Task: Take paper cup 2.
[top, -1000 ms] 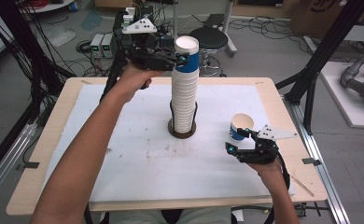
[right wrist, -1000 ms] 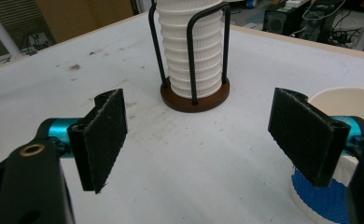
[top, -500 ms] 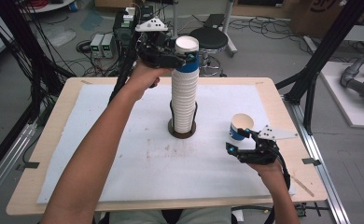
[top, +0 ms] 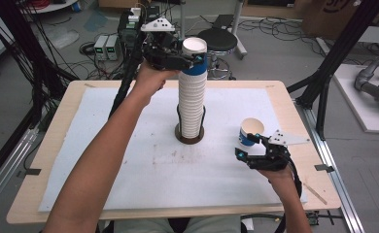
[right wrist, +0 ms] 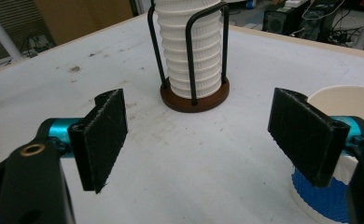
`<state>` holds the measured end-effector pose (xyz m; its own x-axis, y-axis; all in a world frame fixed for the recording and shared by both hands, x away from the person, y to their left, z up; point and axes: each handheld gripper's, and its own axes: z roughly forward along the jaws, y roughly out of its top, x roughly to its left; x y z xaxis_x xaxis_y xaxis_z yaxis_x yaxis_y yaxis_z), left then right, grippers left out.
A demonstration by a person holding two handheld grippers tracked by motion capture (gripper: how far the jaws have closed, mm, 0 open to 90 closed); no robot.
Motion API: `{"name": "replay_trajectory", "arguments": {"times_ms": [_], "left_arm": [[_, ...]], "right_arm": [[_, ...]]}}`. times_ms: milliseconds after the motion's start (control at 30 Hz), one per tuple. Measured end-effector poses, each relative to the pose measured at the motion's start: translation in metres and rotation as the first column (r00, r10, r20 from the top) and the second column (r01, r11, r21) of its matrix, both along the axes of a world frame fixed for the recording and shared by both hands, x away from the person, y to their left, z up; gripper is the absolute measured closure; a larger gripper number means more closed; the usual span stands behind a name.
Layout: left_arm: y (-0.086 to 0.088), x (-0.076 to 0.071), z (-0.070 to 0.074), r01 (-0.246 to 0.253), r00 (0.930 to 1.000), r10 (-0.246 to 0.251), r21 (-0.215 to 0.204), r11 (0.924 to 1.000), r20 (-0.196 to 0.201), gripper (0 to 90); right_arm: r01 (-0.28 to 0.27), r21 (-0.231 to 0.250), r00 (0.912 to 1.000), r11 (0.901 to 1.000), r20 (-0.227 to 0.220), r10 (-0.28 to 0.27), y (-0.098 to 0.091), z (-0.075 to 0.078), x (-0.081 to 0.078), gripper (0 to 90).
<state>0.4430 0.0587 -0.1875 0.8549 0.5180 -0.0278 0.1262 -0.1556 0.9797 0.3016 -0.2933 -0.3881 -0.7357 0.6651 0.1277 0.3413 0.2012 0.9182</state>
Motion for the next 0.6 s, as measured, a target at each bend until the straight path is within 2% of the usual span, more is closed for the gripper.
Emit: {"name": "replay_trajectory", "arguments": {"times_ms": [67, 233, 433, 500, 600], "left_arm": [[0.0, 0.0, 0.001, 0.001, 1.0, -0.001, 0.003, 1.0, 0.003, 28.3], [0.002, -0.003, 0.007, -0.005, 0.9997, 0.005, -0.024, 0.9997, 0.024, 29.1], [0.005, -0.008, 0.019, -0.006, 0.9985, 0.009, -0.044, 0.999, 0.054, 29.3], [0.007, -0.011, 0.025, -0.013, 0.9975, 0.018, -0.073, 0.9973, 0.068, 29.4], [0.01, -0.013, 0.032, -0.008, 0.997, 0.014, -0.076, 0.9971, 0.077, 29.5]], "right_arm": [[0.0, 0.0, 1.0, 1.0, 0.0, 0.0, 0.0, 0.0, 0.0, 20.4], [0.001, -0.001, 1.0, 1.0, -0.004, -0.001, 0.0, 0.0, 0.0, 20.4], [0.001, -0.003, 1.0, 1.0, -0.001, -0.001, 0.0, -0.001, 0.0, 20.4], [0.0, -0.001, 1.0, 1.0, 0.0, 0.0, 0.0, 0.0, 0.0, 20.4], [0.0, 0.001, 1.0, 1.0, -0.002, 0.0, 0.0, 0.0, 0.0, 20.4]]}}
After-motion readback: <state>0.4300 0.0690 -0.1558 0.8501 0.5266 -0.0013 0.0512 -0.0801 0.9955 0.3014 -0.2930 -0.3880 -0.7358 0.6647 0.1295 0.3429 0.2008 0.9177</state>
